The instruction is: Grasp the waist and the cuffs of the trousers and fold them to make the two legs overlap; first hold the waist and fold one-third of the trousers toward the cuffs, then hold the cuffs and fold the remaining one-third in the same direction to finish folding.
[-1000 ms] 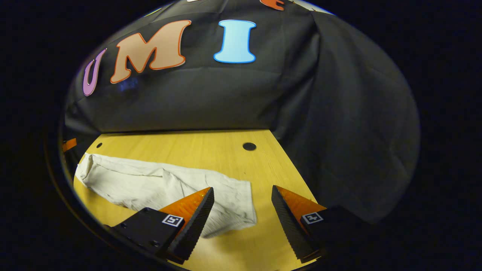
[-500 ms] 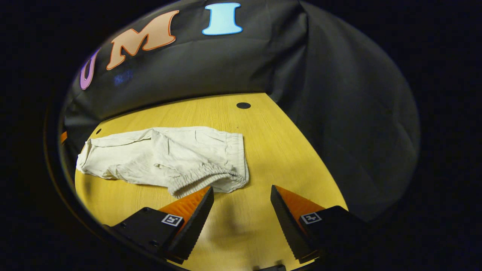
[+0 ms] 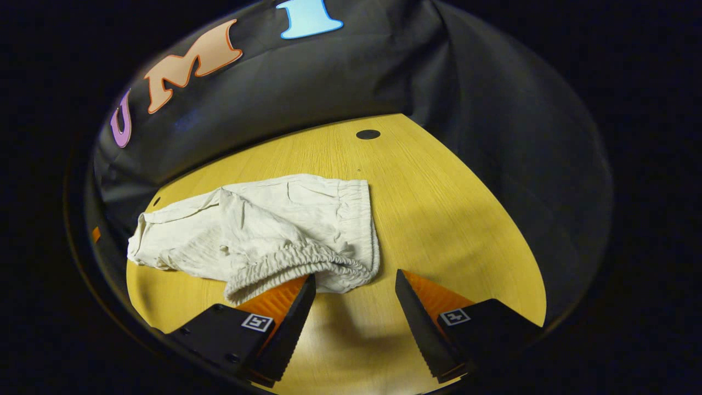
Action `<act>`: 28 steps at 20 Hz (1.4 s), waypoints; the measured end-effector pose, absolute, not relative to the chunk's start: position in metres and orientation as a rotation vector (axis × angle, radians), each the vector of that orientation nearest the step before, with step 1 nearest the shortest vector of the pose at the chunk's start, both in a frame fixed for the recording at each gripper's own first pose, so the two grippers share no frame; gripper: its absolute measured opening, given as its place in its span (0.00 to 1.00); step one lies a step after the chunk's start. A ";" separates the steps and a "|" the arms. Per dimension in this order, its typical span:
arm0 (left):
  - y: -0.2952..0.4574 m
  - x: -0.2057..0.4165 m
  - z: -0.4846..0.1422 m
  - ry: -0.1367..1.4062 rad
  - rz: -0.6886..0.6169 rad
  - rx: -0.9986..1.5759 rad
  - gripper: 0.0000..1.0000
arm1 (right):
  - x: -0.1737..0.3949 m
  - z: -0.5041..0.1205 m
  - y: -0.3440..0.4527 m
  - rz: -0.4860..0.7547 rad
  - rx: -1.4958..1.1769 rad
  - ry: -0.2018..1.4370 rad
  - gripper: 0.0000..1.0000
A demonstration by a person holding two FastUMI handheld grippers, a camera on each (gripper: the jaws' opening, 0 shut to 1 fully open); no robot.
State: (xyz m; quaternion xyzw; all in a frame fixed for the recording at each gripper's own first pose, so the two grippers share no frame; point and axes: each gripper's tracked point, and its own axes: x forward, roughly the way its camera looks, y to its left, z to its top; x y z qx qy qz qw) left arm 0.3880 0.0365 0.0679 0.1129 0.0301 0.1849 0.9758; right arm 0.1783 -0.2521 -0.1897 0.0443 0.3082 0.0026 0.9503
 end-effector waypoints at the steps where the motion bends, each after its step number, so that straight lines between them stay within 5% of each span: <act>1: 0.036 0.387 0.066 0.073 0.374 0.233 0.95 | 0.182 -0.189 -0.250 0.020 0.114 0.620 0.94; 4: 0.034 0.383 0.064 0.084 0.362 0.228 0.96 | 0.190 -0.185 -0.246 0.045 0.179 0.609 0.93; 8: 0.017 0.385 0.077 0.077 0.341 0.207 0.96 | 0.199 -0.194 -0.247 0.042 0.194 0.616 0.72; 10: 0.015 0.385 0.079 0.078 0.335 0.216 0.95 | 0.198 -0.195 -0.251 0.027 0.193 0.619 0.75; 14: 0.013 0.388 0.078 0.080 0.330 0.211 0.95 | 0.199 -0.194 -0.255 -0.012 0.274 0.646 0.49; 16: 0.007 0.390 0.079 0.069 0.320 0.190 0.96 | 0.202 -0.192 -0.256 -0.039 0.340 0.653 0.27; 18: 0.005 0.392 0.080 0.062 0.315 0.184 0.96 | 0.202 -0.191 -0.254 -0.036 0.333 0.646 0.18; 28: 0.005 0.394 0.082 0.043 0.273 0.183 0.95 | 0.202 -0.110 -0.212 0.005 0.457 0.448 0.12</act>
